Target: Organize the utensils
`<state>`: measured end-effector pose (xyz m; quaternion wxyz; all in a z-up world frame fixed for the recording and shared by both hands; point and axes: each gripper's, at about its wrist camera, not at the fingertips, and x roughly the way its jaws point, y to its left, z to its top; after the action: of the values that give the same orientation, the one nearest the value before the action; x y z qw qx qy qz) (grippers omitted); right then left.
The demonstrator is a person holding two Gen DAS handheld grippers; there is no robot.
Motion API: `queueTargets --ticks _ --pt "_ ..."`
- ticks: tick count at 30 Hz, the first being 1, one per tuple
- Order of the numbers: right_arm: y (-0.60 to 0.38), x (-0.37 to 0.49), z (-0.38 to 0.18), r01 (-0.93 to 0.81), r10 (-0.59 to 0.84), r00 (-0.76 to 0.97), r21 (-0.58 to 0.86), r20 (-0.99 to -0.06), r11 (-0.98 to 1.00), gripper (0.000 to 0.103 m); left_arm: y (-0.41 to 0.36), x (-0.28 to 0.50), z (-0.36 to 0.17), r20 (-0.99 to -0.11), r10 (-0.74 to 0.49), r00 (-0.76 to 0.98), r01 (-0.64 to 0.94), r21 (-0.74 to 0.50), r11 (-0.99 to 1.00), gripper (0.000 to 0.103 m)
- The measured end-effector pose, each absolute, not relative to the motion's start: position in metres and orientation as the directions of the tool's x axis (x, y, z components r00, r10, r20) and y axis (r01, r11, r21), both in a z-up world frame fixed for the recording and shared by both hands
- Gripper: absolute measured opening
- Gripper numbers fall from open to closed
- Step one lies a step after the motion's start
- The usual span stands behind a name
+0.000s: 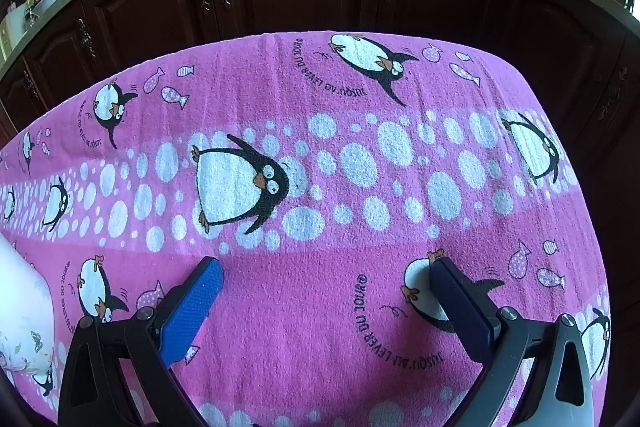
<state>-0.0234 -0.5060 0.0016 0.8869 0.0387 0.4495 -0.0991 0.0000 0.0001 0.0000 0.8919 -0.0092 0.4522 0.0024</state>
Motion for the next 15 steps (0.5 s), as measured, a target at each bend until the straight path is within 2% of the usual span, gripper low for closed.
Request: queueTargets --ticks 15 --pt "-0.5060 -0.0235 0.0017 0.210 -0.141 0.577 -0.021 -0.804 0.977 0.103 0.0011 -0.0002 0.0001 -0.808 0.000 0.590 -0.013 -0.009 1.000 0.103"
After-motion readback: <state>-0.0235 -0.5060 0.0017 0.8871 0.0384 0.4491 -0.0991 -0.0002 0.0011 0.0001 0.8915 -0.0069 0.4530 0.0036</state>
